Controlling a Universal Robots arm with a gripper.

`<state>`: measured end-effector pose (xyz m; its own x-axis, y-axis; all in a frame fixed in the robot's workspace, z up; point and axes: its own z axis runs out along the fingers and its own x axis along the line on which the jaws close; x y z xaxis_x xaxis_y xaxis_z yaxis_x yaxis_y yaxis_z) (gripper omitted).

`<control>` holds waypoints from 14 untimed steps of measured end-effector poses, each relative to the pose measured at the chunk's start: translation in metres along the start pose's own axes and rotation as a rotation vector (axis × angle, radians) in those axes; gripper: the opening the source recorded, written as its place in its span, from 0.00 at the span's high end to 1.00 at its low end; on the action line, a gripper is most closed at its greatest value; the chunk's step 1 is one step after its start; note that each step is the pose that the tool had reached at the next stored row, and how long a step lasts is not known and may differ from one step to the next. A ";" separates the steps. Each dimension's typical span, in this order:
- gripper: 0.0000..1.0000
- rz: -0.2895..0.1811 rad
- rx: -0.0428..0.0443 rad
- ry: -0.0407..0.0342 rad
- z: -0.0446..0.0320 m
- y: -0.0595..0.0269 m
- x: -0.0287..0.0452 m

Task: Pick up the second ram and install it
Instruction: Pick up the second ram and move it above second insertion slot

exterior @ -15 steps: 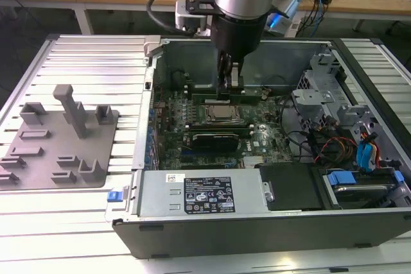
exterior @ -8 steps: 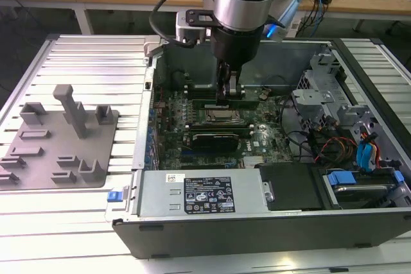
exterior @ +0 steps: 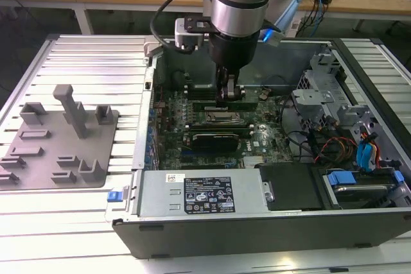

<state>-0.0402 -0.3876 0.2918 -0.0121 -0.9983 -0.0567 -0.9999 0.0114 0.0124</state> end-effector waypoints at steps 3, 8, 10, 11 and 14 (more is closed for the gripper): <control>0.90 -0.001 0.0143 -0.0001 0.0077 0.0025 -0.0014; 0.90 -0.001 0.0167 -0.0002 0.0143 0.0056 -0.0031; 0.90 -0.001 0.0169 0.0001 0.0154 0.0057 -0.0032; 0.90 -0.001 0.0170 -0.0001 0.0156 0.0057 -0.0033; 0.90 -0.001 0.0170 -0.0001 0.0157 0.0057 -0.0033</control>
<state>-0.0460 -0.3833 0.2763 -0.0111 -0.9983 -0.0568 -0.9999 0.0114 -0.0046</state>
